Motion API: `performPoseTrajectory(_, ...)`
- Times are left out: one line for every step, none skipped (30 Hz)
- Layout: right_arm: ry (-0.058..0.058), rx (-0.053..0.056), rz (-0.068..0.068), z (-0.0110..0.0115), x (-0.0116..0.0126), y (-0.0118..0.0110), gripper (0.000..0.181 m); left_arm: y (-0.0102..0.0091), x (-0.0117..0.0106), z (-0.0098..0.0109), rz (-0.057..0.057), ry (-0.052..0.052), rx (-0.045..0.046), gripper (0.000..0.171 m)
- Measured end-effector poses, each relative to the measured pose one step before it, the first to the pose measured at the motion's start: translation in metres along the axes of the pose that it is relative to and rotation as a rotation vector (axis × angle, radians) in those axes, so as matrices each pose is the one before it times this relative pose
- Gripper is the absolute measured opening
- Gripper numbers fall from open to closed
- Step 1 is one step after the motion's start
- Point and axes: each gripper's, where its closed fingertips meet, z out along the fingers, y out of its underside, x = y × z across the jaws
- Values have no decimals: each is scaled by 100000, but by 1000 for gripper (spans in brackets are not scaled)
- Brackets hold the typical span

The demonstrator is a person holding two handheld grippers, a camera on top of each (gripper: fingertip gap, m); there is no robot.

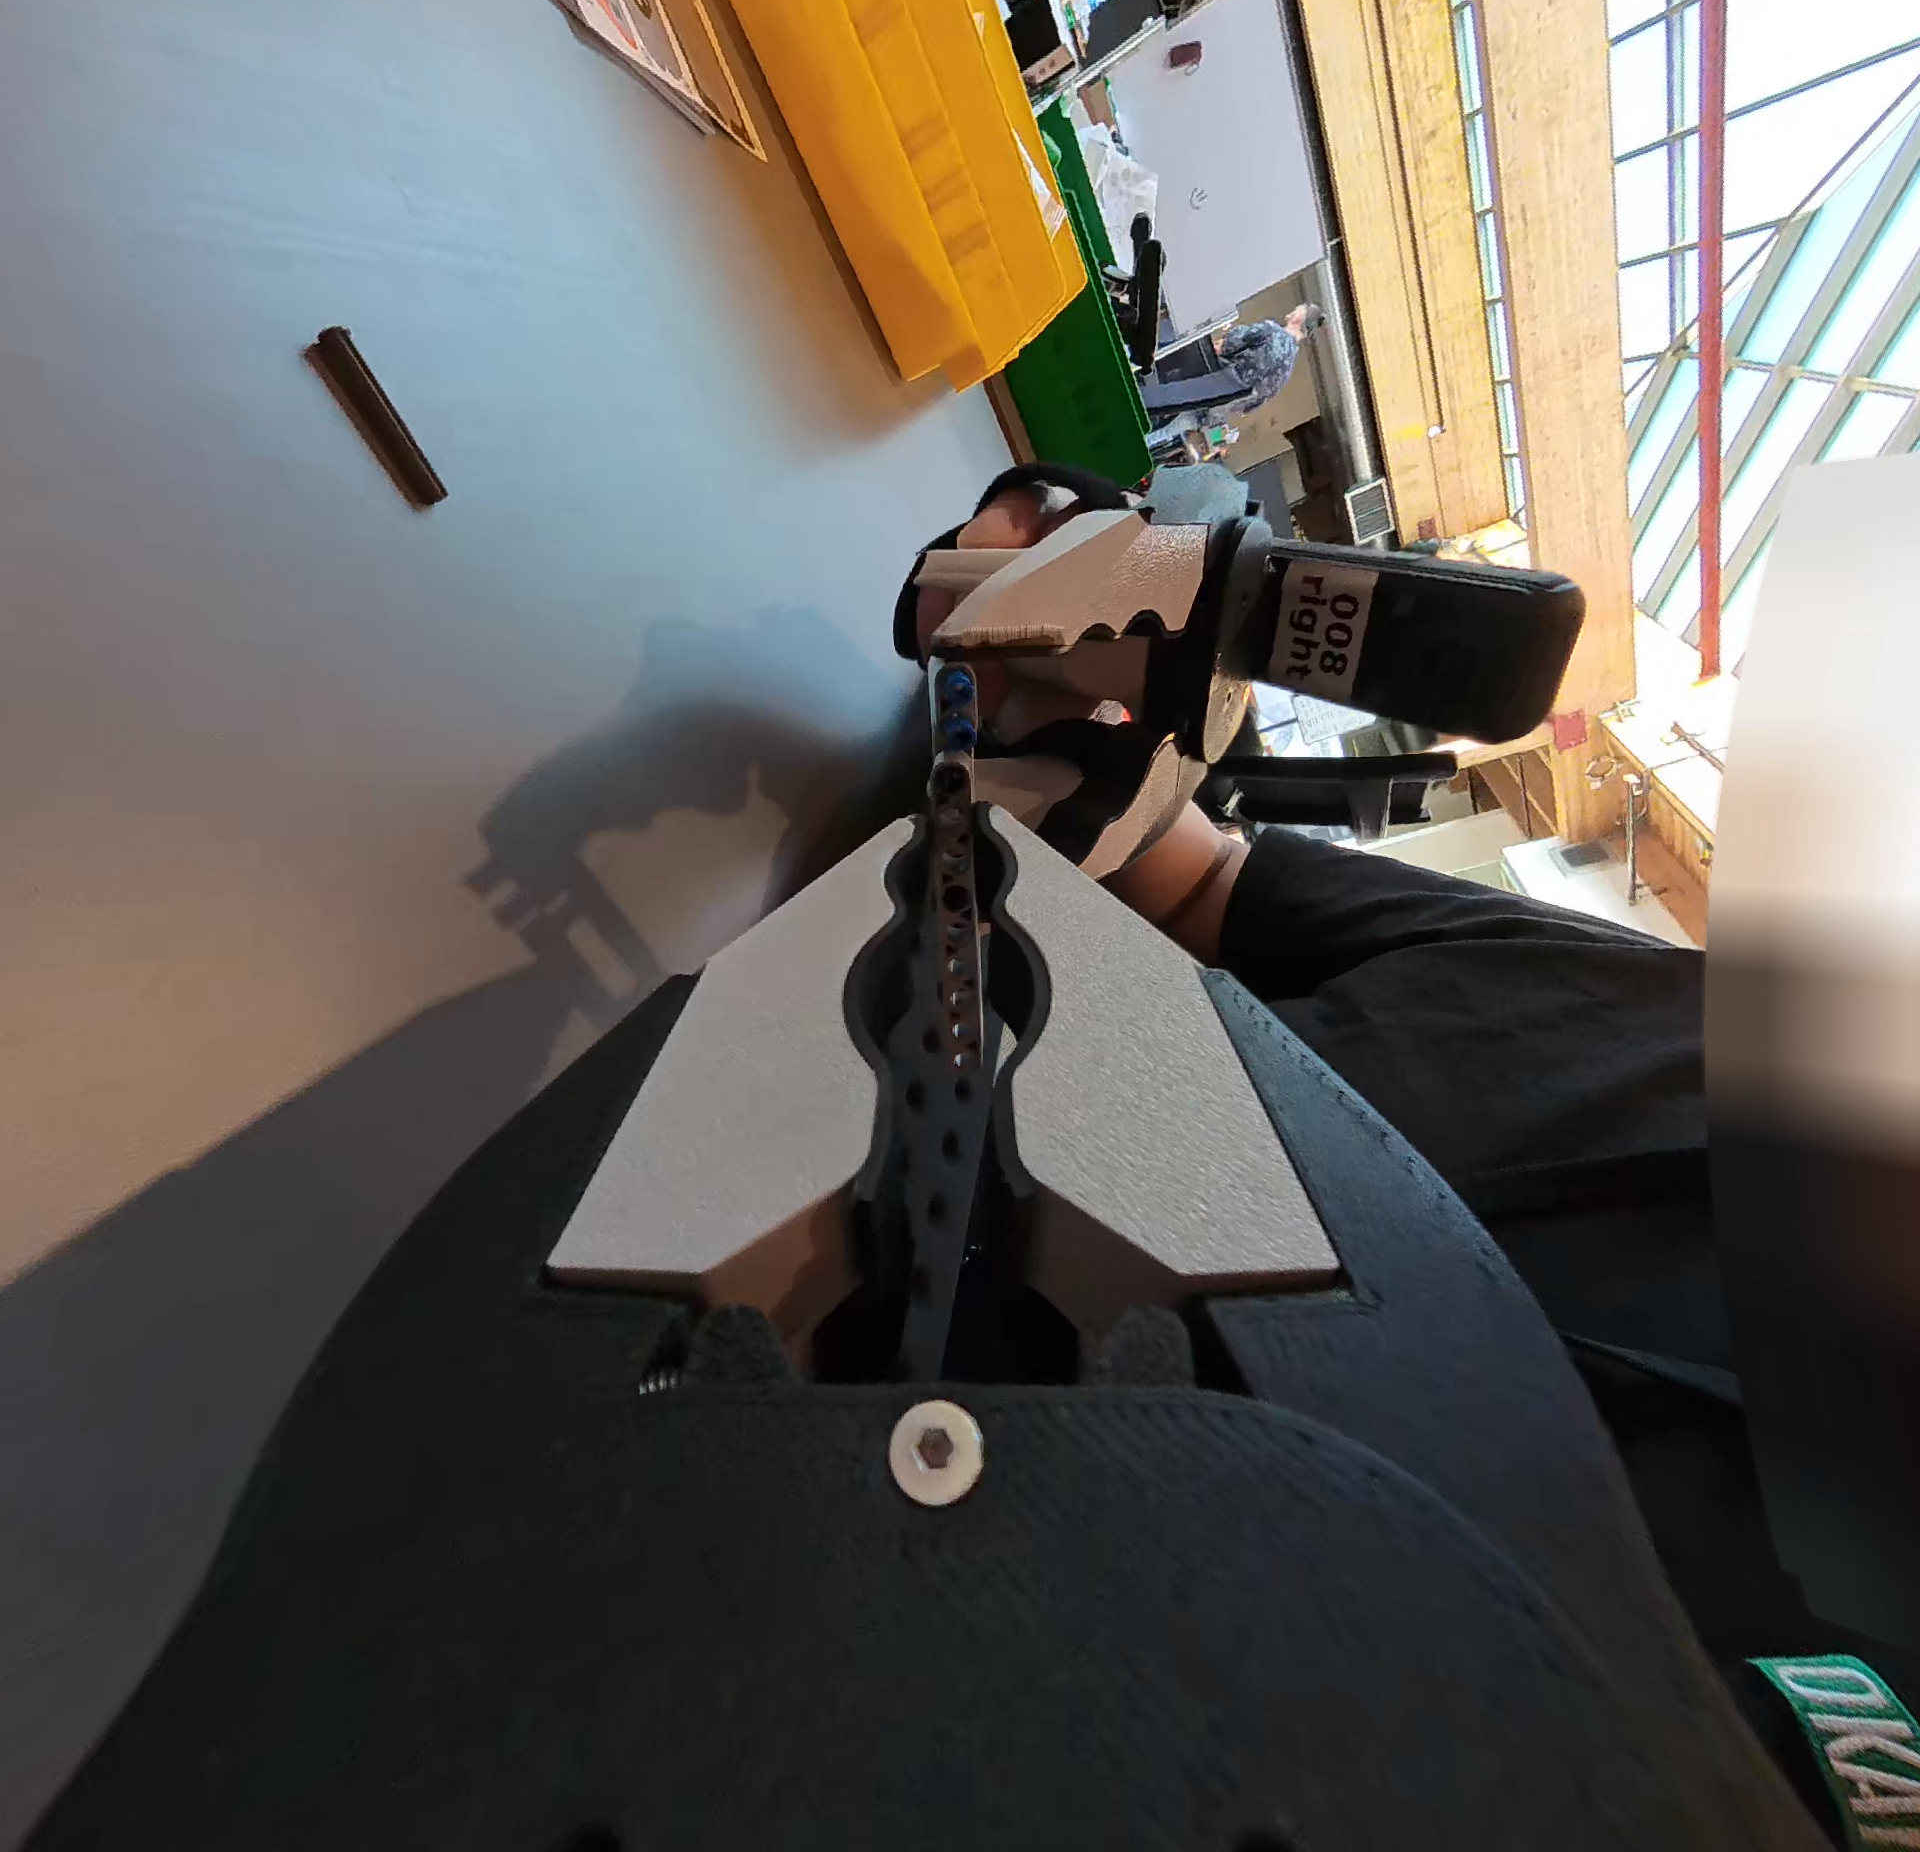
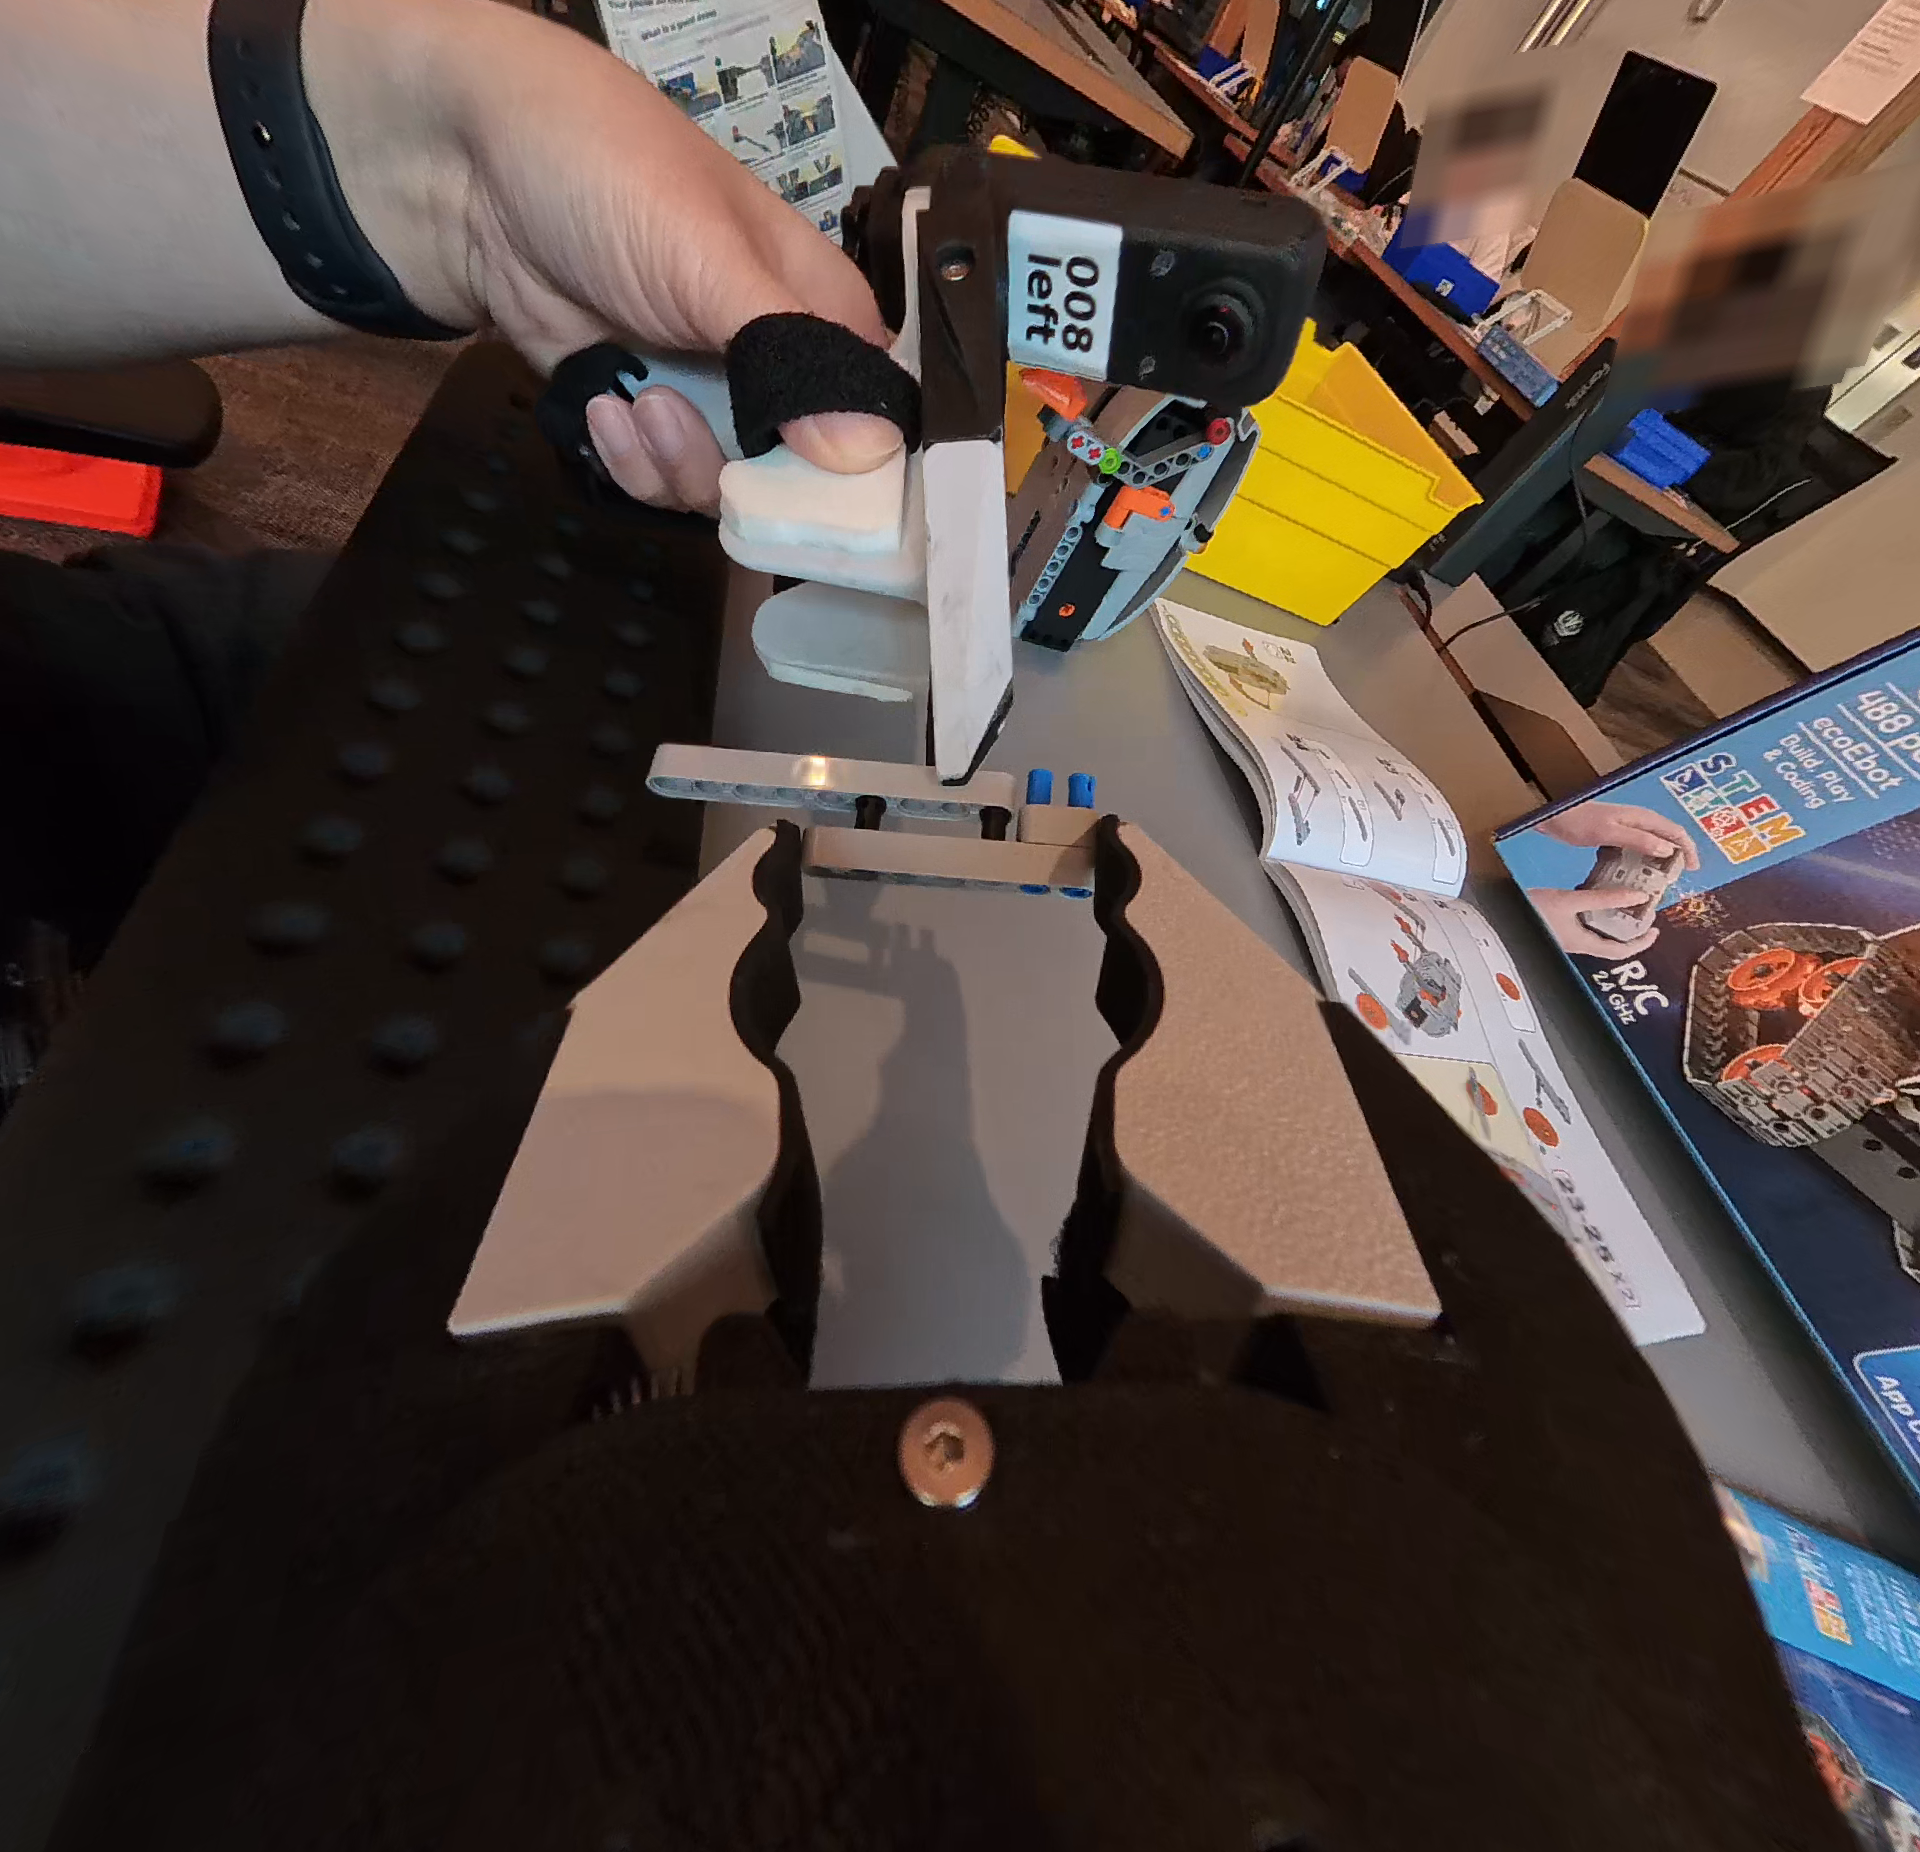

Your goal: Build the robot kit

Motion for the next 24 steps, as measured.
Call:
performPoseTrajectory(-461, -619, 628, 126, -83, 51, 55, 73, -94, -70, -322, -40, -133, 6)
performPoseTrajectory(-132, -710, -43, 121, -63, 74, 55, 65, -103, -67, -223, -215, -80, 5)
performPoseTrajectory(273, -614, -478, 94, 9, 53, 55, -8, -87, -44, -194, -13, 318, 5)
performPoseTrajectory(372, -473, -439, 61, 44, 24, 55, -49, -52, -30, -283, 352, 633, 5)
performPoseTrajectory(341, -128, -155, 25, 66, 9, 55, -74, -36, -16, -476, 688, 807, 5)
performPoseTrajectory(747, -477, 493, 57, 135, 76, 55, -141, -117, -8, -482, 151, 1253, 5)
performPoseTrajectory(527, -1250, 1118, 133, 110, 206, 55, -109, -217, 14, 292, -934, 951, 5)
performPoseTrajectory(385, -1519, 1193, 173, 67, 267, 55, -72, -286, 14, 944, -1719, 541, 5)
performPoseTrajectory(575, -1463, 581, 158, 53, 259, 55, -60, -256, 26, 1022, -1829, 470, 5)
performPoseTrajectory(778, -1052, 337, 114, 89, 165, 55, -77, -175, 19, 727, -1261, 525, 5)
performPoseTrajectory(752, -621, 734, 83, 85, 84, 55, -89, -110, -7, 230, -408, 599, 5)
performPoseTrajectory(574, -211, 975, 67, 81, 27, 55, -102, -58, -18, -647, 350, 598, 5)
performPoseTrajectory(672, 12, 907, 50, 98, -15, 55, -102, -41, -32, -895, 553, 735, 5)
performPoseTrajectory(765, -415, 1023, 70, 99, 22, 55, -105, -64, -19, -431, 189, 730, 5)
performPoseTrajectory(1136, -507, 1029, 80, 93, 26, 55, -104, -79, -23, 214, -280, 588, 5)
performPoseTrajectory(932, -487, -11, 83, 10, 49, 55, -21, -68, -32, 143, -420, -72, 5)
performPoseTrajectory(239, -426, -1357, 45, -75, 44, 55, 60, -43, -24, 85, -126, -800, 5)
performPoseTrajectory(132, 196, -1543, -13, -37, -32, 55, 42, 28, -24, 313, 376, -738, 5)
performPoseTrajectory(273, 785, -332, -32, 36, -121, 55, -30, 99, -27, 237, 684, -271, 6)
performPoseTrajectory(-97, 712, 488, -45, 29, -107, 55, -44, 97, -34, -9, 590, -221, 6)
performPoseTrajectory(-104, 671, 563, -25, 40, -80, 55, -48, 83, -32, 11, 499, -190, 5)
performPoseTrajectory(65, 539, 246, -25, 36, -89, 55, -37, 69, -16, -41, 423, -266, 5)
performPoseTrajectory(234, 343, -210, -26, 14, -79, 55, -24, 84, -25, -165, 307, -361, 5)
performPoseTrajectory(238, 444, -628, -50, -18, -110, 55, 14, 106, -27, 27, 198, -428, 5)
